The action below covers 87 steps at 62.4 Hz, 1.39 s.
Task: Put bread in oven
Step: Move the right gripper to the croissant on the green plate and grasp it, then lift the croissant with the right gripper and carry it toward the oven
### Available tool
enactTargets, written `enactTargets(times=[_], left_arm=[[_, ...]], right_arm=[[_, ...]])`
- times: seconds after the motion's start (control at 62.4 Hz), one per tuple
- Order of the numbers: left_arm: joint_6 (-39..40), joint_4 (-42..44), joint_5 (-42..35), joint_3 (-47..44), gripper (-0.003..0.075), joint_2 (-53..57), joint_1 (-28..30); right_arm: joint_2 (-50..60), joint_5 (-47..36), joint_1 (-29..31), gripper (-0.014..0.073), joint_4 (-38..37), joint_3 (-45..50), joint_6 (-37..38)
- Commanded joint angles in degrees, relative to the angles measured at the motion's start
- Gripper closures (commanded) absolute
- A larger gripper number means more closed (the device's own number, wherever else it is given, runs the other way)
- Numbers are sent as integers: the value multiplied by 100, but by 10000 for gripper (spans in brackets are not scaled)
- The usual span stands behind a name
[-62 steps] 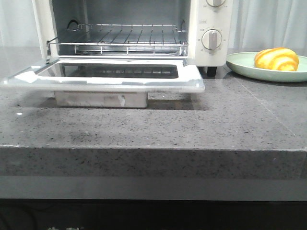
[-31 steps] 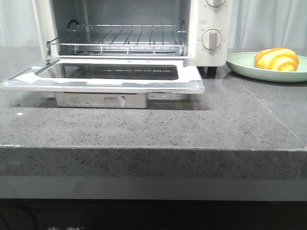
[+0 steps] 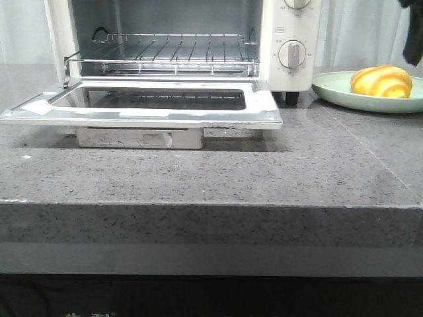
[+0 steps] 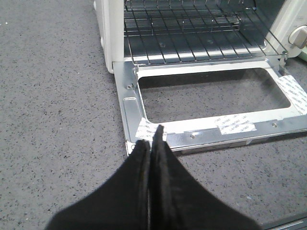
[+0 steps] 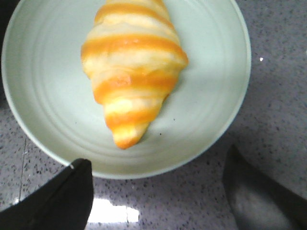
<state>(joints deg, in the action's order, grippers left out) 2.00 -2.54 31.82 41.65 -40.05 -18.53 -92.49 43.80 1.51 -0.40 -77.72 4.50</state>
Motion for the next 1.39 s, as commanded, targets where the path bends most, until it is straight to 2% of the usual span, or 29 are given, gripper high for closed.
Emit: enactTargets(times=[0.0,0.529,0.593,0.769,0.833,1.121,1.377], left_arm=[[9,-13,-381,165,738,19,6],[9,1,-381,165,738,19,6],[9,1,-381,165,738,19,6],[-1,41,-393,165,738,19,6],[-1,80,-413,165,738,19,6],[-1,116,-453,165,738,19,6],[-1,116,-466,165,738,19,6]], right_arm=[[-128,-101,31,21,77,-489,-41],[-1292,-32,19,25,606,-1242,-368],[-1306,-96,19,66,601,-1260,-368],[-1306,-102,19,335,601,-1260,-368],[-1271,-102,19,363,601,-1260,-368],[-495,138,6,367,639,-1128,-368],[1002,92,-341,367,741,29,-368]])
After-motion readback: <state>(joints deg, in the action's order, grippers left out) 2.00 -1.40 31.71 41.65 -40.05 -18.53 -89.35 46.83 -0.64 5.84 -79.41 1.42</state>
